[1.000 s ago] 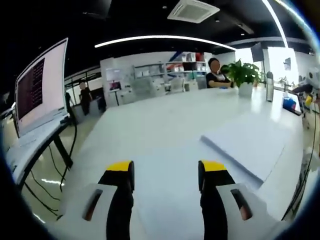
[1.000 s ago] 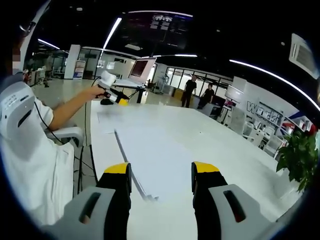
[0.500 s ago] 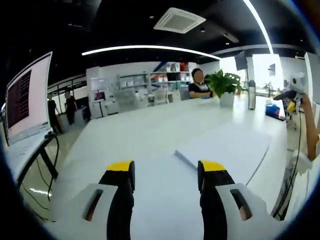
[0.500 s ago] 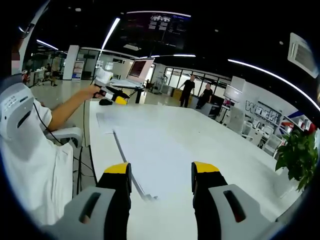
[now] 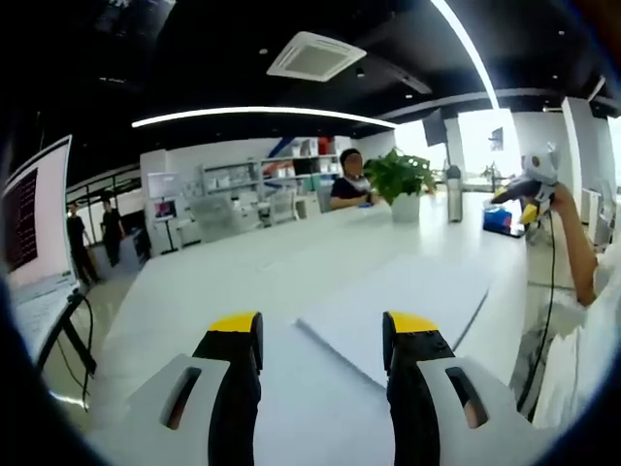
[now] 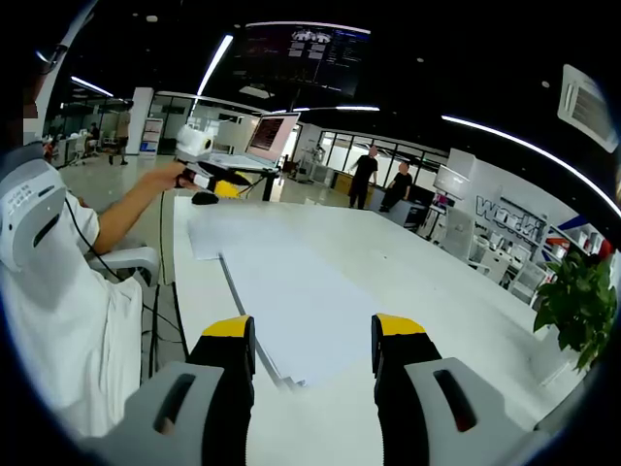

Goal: Grasp the top corner of one sheet in the document stack and pull a single sheet out from the document stack, separating that one sheet from the rest and lifting it clear until the single sheet is fully removed from the stack

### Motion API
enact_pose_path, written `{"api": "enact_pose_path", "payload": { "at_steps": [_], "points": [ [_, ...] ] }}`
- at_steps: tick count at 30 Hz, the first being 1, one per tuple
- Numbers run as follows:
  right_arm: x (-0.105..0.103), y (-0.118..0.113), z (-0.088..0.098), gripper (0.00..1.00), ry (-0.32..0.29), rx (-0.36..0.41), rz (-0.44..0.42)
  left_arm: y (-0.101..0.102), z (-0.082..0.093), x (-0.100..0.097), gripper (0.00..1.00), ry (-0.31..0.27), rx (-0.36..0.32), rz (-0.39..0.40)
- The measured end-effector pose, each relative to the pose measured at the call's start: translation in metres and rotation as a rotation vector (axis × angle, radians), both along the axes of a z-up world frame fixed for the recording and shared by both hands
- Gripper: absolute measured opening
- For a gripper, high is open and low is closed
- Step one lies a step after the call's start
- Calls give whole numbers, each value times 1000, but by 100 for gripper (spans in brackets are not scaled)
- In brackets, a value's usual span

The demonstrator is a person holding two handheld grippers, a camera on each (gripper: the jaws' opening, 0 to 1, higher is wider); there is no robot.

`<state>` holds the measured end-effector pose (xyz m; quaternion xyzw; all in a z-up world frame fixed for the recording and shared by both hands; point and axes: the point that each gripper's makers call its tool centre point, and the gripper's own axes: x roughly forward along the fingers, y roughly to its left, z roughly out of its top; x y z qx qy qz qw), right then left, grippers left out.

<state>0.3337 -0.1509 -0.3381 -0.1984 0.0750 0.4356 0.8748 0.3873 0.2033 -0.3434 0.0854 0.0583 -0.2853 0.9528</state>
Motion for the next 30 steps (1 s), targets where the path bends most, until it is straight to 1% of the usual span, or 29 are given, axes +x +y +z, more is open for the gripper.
{"api": "enact_pose_path", "payload": {
  "at_steps": [7, 11, 16, 21, 30],
  "points": [
    [7, -8, 6, 47, -3, 39, -39, -18, 9, -13, 50, -17, -23, -77],
    [6, -8, 6, 47, -6, 42, -44, -22, 13, -20, 50, -41, -12, -88],
    [7, -8, 9, 47, -19, 51, -48, -29, 17, -27, 50, -42, -12, -108],
    [8, -9, 8, 47, -14, 50, -52, -37, 21, -33, 49, -46, -29, -144],
    [11, -10, 7, 47, -8, 58, -60, -47, 24, -38, 49, -44, -49, -189]
  ]
}}
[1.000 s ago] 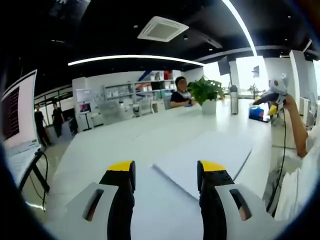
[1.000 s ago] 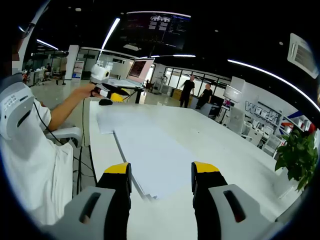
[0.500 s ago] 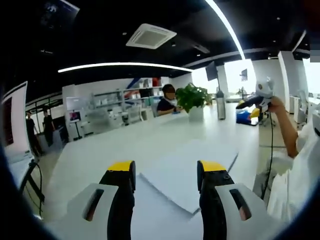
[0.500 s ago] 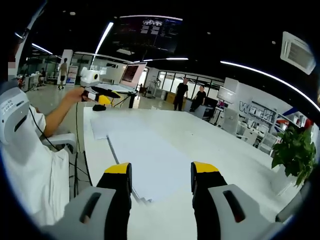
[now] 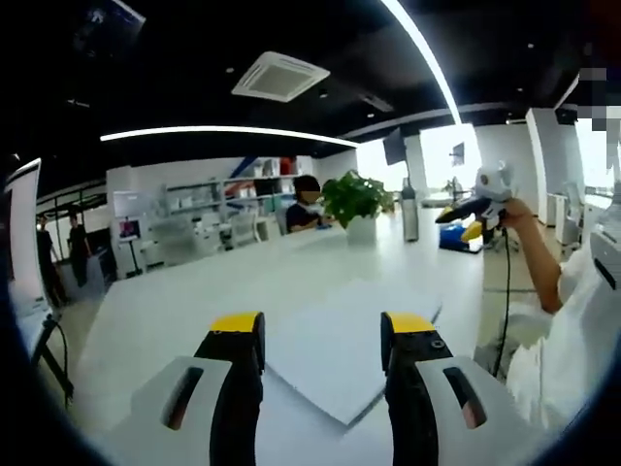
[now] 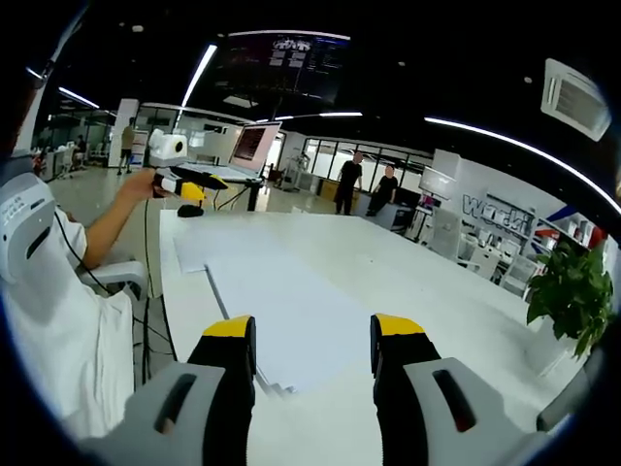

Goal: Grasp the top corner of one sheet in the document stack and pull a single sheet out from the document stack, separating that one sheet from the rest and lifting it clear until the single sheet is fully removed from the stack

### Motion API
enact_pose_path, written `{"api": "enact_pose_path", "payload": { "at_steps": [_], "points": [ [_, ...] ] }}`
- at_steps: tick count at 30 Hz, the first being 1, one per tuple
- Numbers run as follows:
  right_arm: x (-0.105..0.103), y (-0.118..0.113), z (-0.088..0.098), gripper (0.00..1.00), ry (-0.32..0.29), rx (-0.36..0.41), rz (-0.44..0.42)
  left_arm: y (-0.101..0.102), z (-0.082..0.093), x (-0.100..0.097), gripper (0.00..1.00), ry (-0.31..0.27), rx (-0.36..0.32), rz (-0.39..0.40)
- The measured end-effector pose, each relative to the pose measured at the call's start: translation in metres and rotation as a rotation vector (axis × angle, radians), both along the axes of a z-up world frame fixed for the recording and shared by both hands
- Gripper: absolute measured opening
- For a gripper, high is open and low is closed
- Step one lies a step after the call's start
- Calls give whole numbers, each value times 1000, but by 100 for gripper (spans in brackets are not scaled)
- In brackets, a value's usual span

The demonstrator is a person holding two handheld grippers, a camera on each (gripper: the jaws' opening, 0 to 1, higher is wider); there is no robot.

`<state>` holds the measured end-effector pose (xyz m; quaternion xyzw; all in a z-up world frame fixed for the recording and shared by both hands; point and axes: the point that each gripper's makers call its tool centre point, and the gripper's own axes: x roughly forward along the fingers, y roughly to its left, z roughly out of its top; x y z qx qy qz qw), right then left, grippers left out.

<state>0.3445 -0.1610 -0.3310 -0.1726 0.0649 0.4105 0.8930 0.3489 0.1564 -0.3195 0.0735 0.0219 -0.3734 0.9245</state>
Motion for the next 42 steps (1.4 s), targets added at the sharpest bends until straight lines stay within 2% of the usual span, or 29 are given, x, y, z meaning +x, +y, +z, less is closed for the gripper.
{"api": "enact_pose_path", "payload": {
  "at_steps": [8, 30, 42],
  "points": [
    [1, 0, 2, 47, -4, 8, -4, -10, -2, -5, 48, 0, 12, -39],
    [1, -1, 2, 46, -4, 8, -9, -10, -2, -4, 47, -6, 25, -44],
    [1, -1, 3, 46, -5, 6, -9, -18, -4, -5, 46, -24, 50, -64]
  ]
}}
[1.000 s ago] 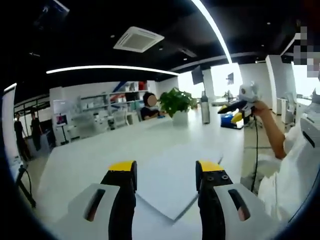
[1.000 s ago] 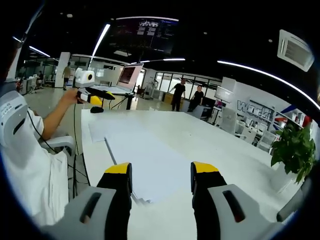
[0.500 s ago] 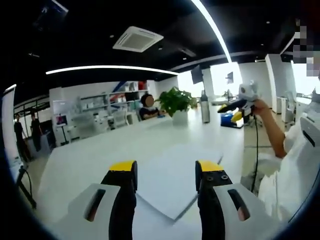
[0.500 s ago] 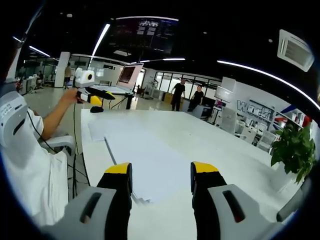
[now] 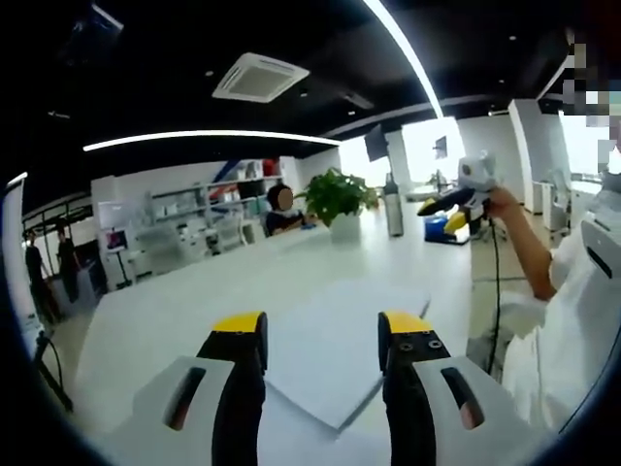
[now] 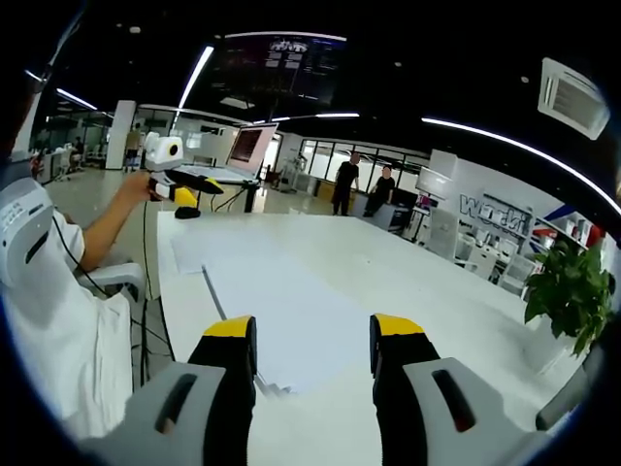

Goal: Grasp the top corner of one sheet in the document stack and pull a single sheet out from the document stack, separating that one sheet from the rest and lifting it clear until the single sheet is fully removed from the stack

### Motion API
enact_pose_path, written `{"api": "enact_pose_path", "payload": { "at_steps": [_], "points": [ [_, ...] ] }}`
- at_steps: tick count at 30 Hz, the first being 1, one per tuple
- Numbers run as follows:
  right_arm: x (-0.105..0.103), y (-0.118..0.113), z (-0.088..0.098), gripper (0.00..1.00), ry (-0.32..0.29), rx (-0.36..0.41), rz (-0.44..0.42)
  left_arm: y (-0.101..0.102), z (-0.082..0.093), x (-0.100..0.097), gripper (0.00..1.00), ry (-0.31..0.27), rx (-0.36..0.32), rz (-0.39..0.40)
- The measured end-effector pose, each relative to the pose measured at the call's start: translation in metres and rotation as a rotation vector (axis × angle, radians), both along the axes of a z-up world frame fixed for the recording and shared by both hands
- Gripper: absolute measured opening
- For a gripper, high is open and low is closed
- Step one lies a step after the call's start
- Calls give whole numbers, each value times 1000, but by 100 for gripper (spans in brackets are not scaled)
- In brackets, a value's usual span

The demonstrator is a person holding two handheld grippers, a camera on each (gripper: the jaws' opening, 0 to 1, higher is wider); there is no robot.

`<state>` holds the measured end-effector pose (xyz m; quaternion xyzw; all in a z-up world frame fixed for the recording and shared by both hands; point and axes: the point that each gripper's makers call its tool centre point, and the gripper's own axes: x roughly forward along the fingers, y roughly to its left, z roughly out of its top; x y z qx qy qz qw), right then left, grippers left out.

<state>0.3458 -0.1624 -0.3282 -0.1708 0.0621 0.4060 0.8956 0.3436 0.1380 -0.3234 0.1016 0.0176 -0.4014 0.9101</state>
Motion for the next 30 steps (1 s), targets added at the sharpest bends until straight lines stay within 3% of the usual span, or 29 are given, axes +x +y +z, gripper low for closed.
{"api": "enact_pose_path", "payload": {
  "at_steps": [16, 30],
  "points": [
    [0, 0, 1, 46, 0, 0, -1, -1, 0, 0, 45, -4, 5, -4],
    [0, 0, 0, 46, 1, -2, 0, -10, -1, 0, 44, -58, 62, 0]
  ]
}}
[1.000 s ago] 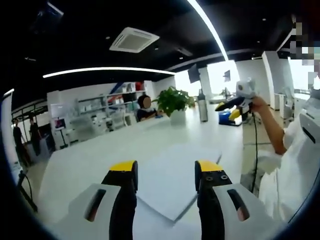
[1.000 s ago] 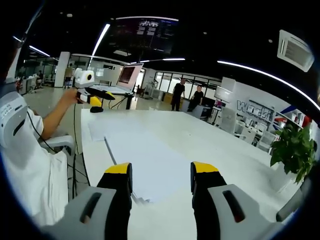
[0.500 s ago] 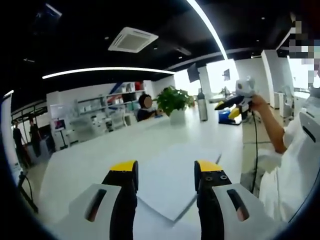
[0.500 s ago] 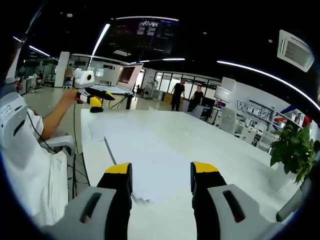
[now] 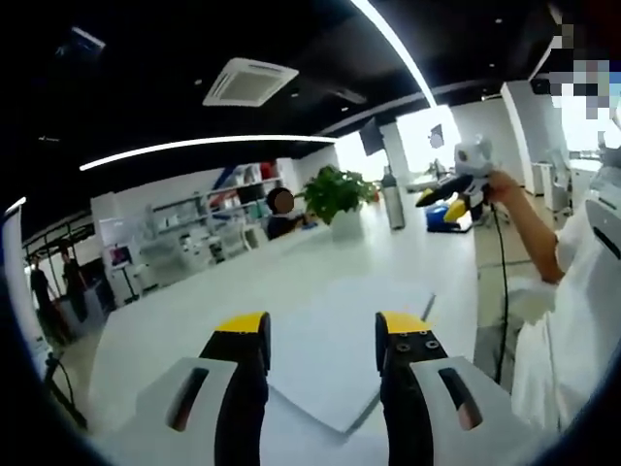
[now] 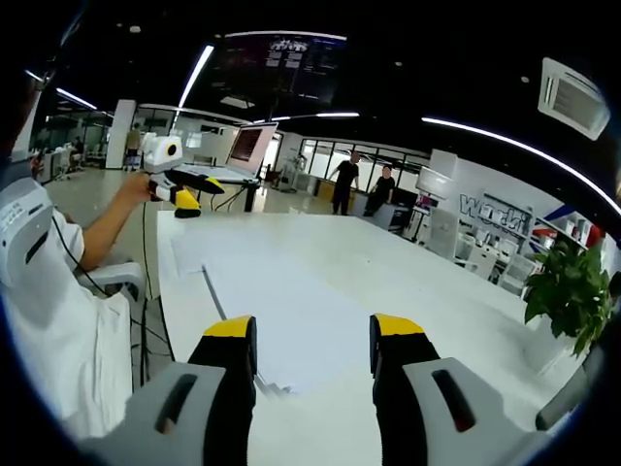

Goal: Grasp the top corner of one sheet in the document stack and pull a single sheet out from the document stack, separating that one sheet from the rest and lifting it clear until the single sheet is fully removed from the stack

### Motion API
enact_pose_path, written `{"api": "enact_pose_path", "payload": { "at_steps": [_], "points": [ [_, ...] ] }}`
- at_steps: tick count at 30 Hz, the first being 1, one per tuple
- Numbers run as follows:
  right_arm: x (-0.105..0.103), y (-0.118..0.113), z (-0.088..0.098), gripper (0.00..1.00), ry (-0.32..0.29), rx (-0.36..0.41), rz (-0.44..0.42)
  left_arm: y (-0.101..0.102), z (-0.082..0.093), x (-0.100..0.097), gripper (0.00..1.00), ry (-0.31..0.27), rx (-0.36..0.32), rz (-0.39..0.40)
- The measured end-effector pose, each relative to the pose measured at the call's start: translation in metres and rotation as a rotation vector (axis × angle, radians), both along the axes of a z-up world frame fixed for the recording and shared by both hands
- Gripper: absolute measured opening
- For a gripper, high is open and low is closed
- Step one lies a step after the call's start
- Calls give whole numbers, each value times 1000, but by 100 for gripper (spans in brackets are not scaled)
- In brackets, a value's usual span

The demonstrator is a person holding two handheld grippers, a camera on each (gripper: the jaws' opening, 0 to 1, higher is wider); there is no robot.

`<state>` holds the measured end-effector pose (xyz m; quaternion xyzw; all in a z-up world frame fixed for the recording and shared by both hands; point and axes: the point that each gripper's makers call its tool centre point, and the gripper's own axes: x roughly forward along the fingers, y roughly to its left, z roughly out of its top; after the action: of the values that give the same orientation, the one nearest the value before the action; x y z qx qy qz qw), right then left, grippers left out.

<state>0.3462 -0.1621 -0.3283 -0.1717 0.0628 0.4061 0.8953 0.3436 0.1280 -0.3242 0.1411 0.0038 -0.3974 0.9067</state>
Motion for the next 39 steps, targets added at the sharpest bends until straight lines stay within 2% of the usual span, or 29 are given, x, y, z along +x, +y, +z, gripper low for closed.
{"api": "enact_pose_path", "payload": {
  "at_steps": [27, 34, 39],
  "points": [
    [0, 0, 0, 46, -1, -1, 0, -7, -2, -1, 43, -14, 22, -10],
    [0, 0, -1, 46, 0, -2, 1, -12, -4, 0, 43, -30, 40, -12],
    [0, 0, -1, 46, 1, -4, 1, -19, -9, 1, 43, -19, 39, -31]
  ]
}}
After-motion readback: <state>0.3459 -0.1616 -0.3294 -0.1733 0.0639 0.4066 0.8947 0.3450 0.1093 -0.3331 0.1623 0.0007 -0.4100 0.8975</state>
